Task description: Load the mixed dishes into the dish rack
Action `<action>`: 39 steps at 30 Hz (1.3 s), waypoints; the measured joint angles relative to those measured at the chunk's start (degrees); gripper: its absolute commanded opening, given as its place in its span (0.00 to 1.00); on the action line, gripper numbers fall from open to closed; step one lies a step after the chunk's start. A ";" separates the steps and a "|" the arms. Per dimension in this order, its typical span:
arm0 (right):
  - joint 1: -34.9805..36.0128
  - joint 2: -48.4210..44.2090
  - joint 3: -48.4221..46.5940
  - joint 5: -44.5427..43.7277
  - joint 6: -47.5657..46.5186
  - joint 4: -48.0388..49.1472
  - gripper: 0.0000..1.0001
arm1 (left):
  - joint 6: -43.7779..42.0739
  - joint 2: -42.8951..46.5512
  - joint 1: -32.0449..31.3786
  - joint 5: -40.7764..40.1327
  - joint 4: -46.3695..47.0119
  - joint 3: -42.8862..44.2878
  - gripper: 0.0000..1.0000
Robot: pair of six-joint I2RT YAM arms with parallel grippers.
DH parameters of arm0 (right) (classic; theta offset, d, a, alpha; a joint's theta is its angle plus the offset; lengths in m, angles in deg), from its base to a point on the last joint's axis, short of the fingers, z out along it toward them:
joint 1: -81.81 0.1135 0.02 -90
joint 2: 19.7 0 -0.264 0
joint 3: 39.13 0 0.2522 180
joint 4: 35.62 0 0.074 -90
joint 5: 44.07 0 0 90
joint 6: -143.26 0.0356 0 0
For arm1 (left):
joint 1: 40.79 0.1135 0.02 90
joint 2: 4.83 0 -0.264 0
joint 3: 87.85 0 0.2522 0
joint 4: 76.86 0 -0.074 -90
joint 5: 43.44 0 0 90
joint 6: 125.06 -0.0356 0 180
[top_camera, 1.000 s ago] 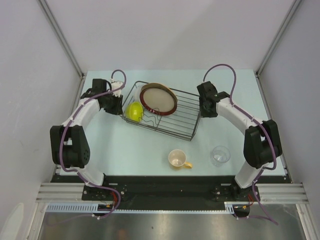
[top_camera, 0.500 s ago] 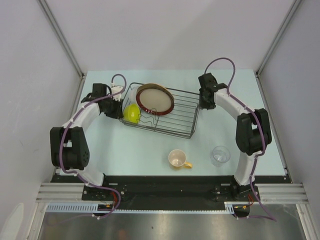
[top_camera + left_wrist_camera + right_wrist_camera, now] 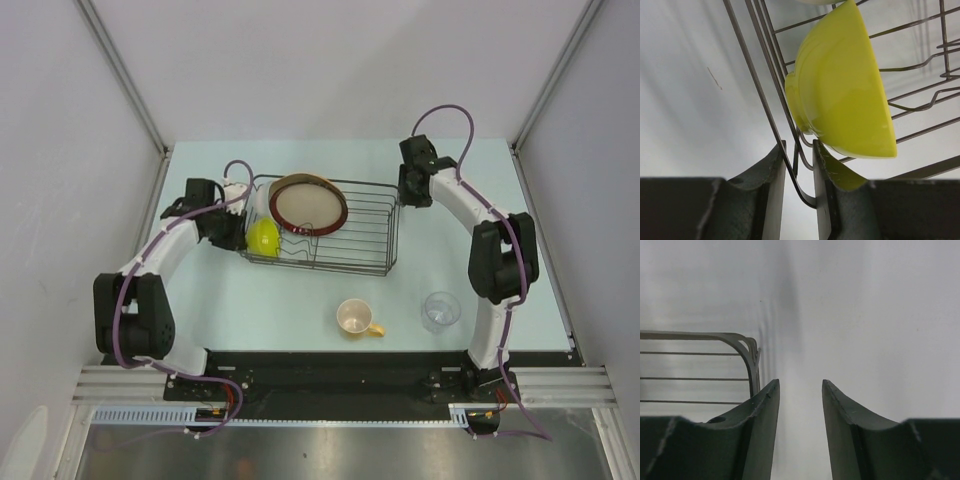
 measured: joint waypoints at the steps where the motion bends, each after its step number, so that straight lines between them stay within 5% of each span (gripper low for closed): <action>1: -0.11 -0.02 0.00 -0.24 -0.07 -0.02 0.50 | -0.02 0.15 -0.09 -0.04 -0.46 0.00 0.34; 5: 0.00 -1.75 0.28 -1.22 -0.59 -0.44 0.60 | -1.03 0.98 -1.05 -0.59 -4.24 0.52 0.39; 9: 1.49 -9.11 3.13 -2.19 -1.46 -0.61 0.61 | -2.47 1.73 -1.75 -0.98 -8.94 2.60 0.52; 16: 6.54 -24.39 6.58 -3.37 -1.70 -3.10 0.62 | -3.02 2.97 -1.77 -1.81 -10.86 5.86 0.60; 28: 33.73 -34.27 15.15 1.29 -4.85 -10.73 0.60 | -4.28 5.18 1.07 -3.32 -15.74 16.63 0.63; 39: 45.44 -39.65 22.56 9.70 -4.92 -12.24 0.60 | -6.01 12.46 2.32 -2.19 -19.23 20.11 0.63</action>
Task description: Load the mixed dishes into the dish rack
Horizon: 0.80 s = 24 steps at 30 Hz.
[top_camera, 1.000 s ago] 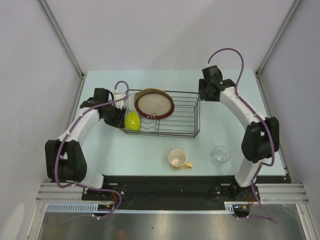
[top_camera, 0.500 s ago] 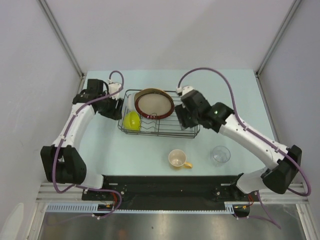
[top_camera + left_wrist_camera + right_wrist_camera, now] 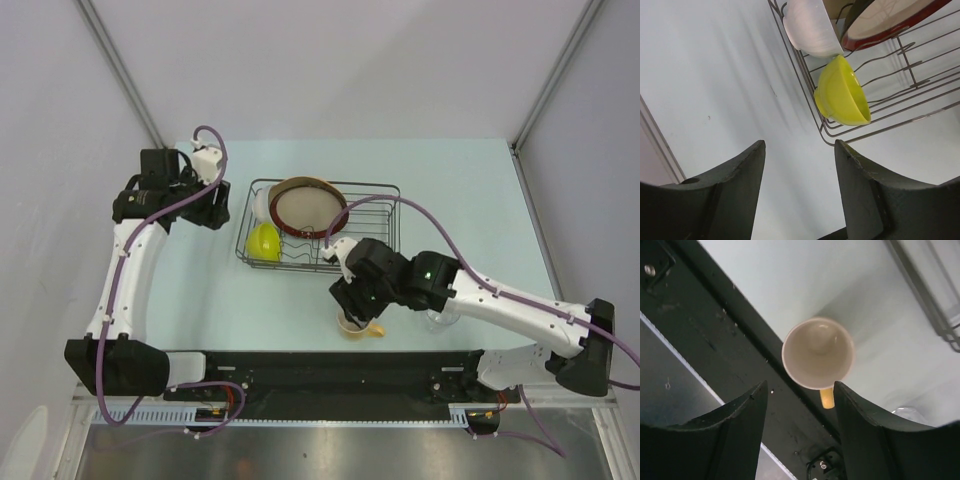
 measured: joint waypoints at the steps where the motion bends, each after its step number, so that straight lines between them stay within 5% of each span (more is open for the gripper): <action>1: 0.81 0.11 1.07 0.46 0.00 -0.02 0.59 | 0.00 -0.02 0.00 0.11 -0.07 0.00 0.63; 15: 4.63 7.65 9.03 1.49 -0.87 6.32 0.58 | 0.46 -0.04 0.00 1.60 -0.02 0.00 0.62; 24: 4.31 12.61 10.75 1.29 -2.73 11.67 0.42 | 1.46 -0.02 0.00 2.89 0.17 0.00 0.62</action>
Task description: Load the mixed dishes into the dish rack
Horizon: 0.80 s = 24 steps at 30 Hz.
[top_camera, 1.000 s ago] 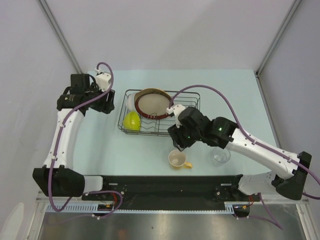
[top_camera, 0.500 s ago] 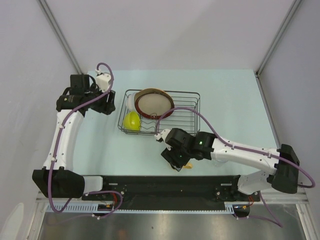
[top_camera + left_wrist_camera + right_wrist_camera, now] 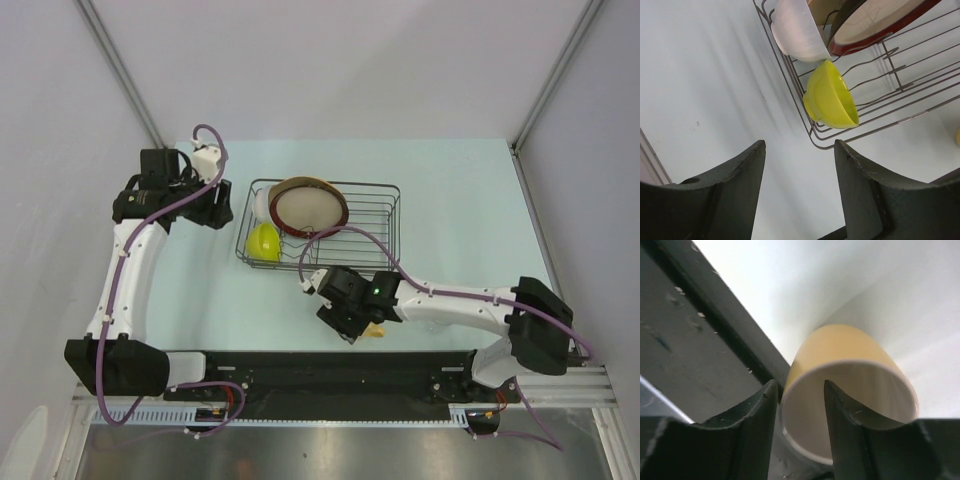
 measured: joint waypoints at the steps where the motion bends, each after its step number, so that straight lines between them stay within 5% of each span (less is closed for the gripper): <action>1: -0.22 0.81 0.57 0.02 -0.17 0.70 0.37 | 0.07 0.00 0.00 0.02 0.02 0.00 0.63; 3: -0.81 2.16 1.88 0.52 -0.24 1.99 0.30 | 0.22 0.02 0.00 0.02 0.02 0.00 0.62; 7: -1.64 2.58 2.54 0.52 -0.20 3.63 0.00 | 0.70 0.02 0.00 0.00 -0.31 0.76 0.60; 15: -8.96 -3.61 2.54 2.67 2.32 3.78 0.00 | 3.13 0.24 0.00 1.53 0.17 4.85 0.62; 20: -23.87 -17.11 0.11 17.99 9.88 9.31 0.00 | 6.49 0.07 0.00 9.73 0.50 7.43 0.89; 24: -37.40 -22.88 -0.96 30.23 20.79 25.16 0.00 | 10.71 -1.36 -0.02 19.45 1.29 10.56 0.95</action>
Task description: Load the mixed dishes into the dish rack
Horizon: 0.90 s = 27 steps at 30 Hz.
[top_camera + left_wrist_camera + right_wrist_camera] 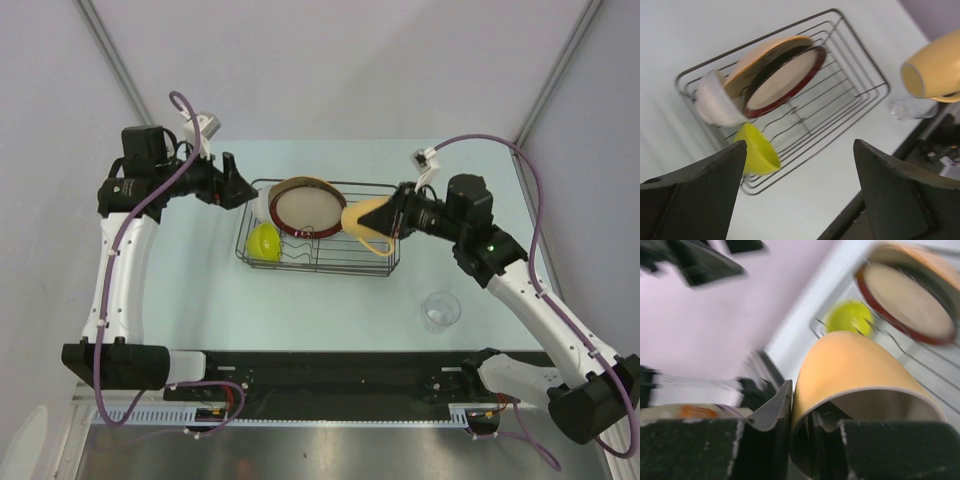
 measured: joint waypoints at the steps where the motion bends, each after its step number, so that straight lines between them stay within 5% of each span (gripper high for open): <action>1: -1.60 -0.09 -0.09 2.54 3.10 4.44 0.00 | 1.03 -0.55 -0.17 2.64 0.24 0.48 0.95; 8: -4.33 8.57 1.92 15.45 29.53 37.40 0.00 | 12.85 -6.49 -2.51 21.33 6.88 1.07 1.00; 13: -4.68 16.61 3.67 18.16 44.98 55.47 0.00 | 28.46 -7.34 -4.33 30.34 23.78 -4.31 1.00; 27: -2.36 26.12 4.55 16.63 62.77 81.83 0.00 | 44.57 -6.40 -13.57 34.62 42.66 -13.75 1.00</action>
